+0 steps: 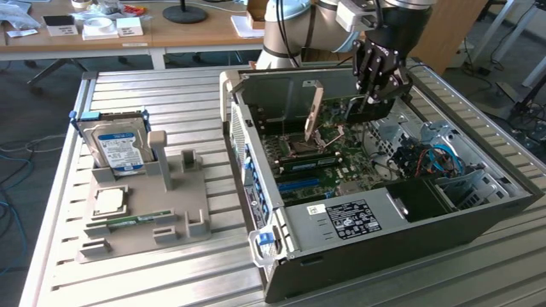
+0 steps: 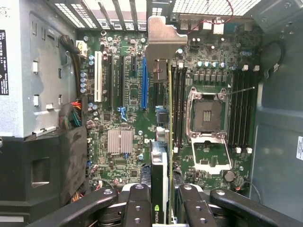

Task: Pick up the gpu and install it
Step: 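Insert the gpu into the slot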

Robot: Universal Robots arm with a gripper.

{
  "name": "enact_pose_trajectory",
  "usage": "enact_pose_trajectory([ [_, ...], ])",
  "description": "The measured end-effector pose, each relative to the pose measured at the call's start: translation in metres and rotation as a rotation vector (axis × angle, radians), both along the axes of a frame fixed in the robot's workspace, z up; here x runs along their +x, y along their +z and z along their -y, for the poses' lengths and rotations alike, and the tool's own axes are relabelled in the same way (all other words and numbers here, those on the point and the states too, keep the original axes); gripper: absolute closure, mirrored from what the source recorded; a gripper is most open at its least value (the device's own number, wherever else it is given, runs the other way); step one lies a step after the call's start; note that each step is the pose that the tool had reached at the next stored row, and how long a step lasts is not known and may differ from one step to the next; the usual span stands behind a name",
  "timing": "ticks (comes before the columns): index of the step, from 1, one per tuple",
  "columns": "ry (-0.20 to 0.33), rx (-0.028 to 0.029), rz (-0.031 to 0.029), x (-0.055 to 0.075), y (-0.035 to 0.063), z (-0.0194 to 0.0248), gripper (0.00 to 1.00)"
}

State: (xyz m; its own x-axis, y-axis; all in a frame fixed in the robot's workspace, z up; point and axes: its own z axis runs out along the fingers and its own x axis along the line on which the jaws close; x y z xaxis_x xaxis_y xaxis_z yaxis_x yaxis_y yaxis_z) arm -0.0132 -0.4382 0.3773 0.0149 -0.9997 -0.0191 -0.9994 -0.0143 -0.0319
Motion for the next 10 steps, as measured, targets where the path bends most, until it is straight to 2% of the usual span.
enact_pose_trajectory([
  [6, 0.0, 0.0006, 0.0002, -0.0001, -0.0007, 0.0, 0.73],
  [10, 0.0, 0.0002, 0.0002, -0.0006, -0.0061, 0.0, 0.73],
])
